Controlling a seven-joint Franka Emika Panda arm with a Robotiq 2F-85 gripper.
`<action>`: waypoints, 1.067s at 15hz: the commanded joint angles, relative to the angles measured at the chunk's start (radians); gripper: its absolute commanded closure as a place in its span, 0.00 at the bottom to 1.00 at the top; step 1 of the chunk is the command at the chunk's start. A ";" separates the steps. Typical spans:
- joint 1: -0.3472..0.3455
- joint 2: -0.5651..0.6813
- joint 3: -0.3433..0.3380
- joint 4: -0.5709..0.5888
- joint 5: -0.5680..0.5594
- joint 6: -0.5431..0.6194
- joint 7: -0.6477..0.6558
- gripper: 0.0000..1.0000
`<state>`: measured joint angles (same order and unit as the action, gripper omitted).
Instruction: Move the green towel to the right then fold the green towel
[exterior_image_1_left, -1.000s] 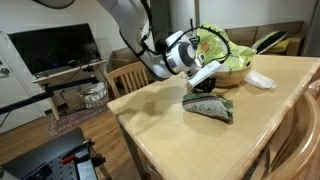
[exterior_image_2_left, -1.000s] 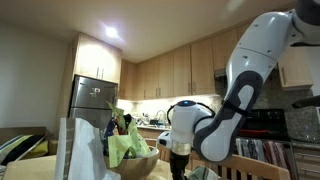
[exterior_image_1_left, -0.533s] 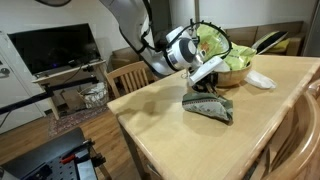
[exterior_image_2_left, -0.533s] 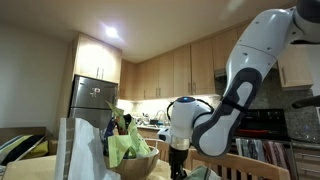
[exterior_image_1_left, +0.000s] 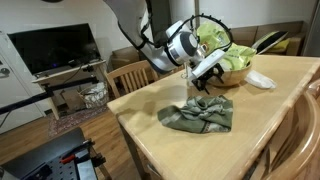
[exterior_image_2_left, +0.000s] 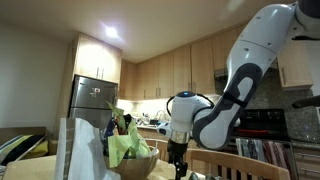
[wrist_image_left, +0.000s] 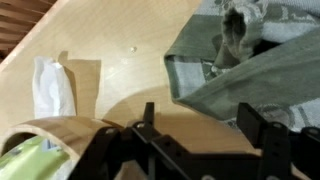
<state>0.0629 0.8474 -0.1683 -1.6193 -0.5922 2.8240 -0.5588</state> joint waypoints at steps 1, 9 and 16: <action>0.016 -0.041 -0.016 -0.029 -0.044 -0.034 0.041 0.00; -0.125 -0.122 0.167 -0.183 -0.010 -0.051 -0.204 0.00; -0.230 -0.235 0.249 -0.347 0.055 -0.099 -0.488 0.00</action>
<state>-0.1384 0.7029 0.0568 -1.8786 -0.5802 2.7731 -0.9475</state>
